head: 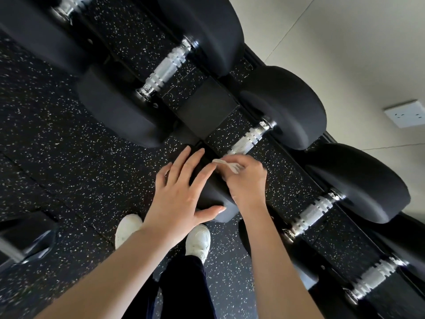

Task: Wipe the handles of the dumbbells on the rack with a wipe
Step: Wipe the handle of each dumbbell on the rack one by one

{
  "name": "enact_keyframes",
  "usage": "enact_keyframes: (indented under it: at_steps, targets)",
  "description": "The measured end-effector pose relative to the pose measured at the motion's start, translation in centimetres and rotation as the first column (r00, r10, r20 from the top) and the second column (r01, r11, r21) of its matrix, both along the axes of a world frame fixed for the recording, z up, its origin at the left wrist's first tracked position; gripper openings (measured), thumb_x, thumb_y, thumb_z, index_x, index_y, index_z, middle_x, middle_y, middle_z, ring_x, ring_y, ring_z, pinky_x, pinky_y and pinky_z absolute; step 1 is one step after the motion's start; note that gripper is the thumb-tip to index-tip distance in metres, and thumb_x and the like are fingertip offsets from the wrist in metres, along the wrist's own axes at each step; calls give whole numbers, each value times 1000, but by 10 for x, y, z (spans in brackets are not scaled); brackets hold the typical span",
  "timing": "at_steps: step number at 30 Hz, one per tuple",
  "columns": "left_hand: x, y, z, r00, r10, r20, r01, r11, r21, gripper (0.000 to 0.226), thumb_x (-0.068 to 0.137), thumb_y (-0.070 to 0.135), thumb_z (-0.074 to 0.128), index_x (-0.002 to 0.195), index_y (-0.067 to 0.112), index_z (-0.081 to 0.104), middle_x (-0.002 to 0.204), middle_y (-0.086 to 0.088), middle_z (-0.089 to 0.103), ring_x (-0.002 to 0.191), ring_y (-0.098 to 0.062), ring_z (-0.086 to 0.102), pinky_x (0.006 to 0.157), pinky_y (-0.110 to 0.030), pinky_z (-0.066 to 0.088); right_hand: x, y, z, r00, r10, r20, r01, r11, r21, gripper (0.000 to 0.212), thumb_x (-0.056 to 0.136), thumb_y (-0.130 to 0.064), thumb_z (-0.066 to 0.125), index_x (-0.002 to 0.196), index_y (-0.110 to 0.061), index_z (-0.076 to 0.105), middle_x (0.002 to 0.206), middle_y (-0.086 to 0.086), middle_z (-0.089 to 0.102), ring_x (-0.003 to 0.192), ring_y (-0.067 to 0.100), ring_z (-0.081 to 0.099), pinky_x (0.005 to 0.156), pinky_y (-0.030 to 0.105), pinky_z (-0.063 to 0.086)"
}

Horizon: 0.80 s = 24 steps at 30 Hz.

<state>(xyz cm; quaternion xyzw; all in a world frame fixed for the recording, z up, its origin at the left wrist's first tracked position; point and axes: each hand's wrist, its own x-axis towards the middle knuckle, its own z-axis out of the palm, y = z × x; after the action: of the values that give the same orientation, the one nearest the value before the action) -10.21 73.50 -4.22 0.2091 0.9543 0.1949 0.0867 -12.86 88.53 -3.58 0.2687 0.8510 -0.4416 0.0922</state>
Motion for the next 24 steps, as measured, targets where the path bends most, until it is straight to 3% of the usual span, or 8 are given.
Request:
enact_keyframes:
  at_steps: [4, 6, 12, 17, 21, 24]
  targets:
    - [0, -1, -2, 1000, 0, -9, 0, 1000, 0, 76, 75, 66, 48, 138, 24, 39, 151, -8, 38, 142, -28, 29, 104, -49, 30, -9, -3, -8, 990, 138, 20, -139, 969, 204, 12, 79, -33, 73, 81, -21, 71, 85, 0, 66, 77, 17, 62, 69, 31, 53]
    - [1, -1, -3, 1000, 2, -14, -1, 1000, 5, 76, 75, 66, 51, 138, 24, 39, 150, -8, 38, 142, -28, 29, 104, -48, 31, -9, -1, -9, 980, 191, 58, -200, 943, 268, 14, 80, -39, 71, 82, -25, 70, 84, 1, 67, 76, 21, 63, 67, 37, 54]
    - [1, 0, -3, 999, 26, -21, -25, 999, 27, 76, 72, 65, 55, 136, 25, 41, 150, -7, 39, 142, -27, 30, 104, -48, 32, -9, 1, -4, 963, 243, 112, -266, 914, 306, 23, 81, -51, 64, 88, -29, 68, 73, 2, 69, 70, 24, 64, 64, 36, 54]
    - [1, 0, -3, 999, 30, -14, -30, 999, 36, 74, 72, 64, 55, 133, 24, 47, 149, -6, 40, 142, -26, 31, 104, -48, 32, -20, -3, -3, 949, 267, 167, -312, 869, 385, 27, 87, -48, 58, 93, -24, 68, 81, 9, 69, 79, 31, 63, 71, 38, 52]
    - [1, 0, -3, 1000, 26, 7, -26, 999, 30, 73, 73, 65, 51, 133, 23, 49, 149, -6, 40, 142, -26, 30, 104, -49, 34, -32, 0, -3, 966, 214, 146, -257, 860, 442, 26, 88, -43, 57, 89, -19, 65, 81, 12, 68, 78, 34, 63, 68, 39, 53]
    - [1, 0, -3, 1000, 19, 14, -19, 999, 27, 73, 75, 66, 49, 134, 23, 48, 150, -6, 39, 143, -25, 28, 104, -49, 34, -46, 11, 0, 984, 154, 89, -178, 863, 472, 24, 89, -39, 59, 94, -17, 67, 81, 12, 68, 76, 32, 64, 64, 32, 50]
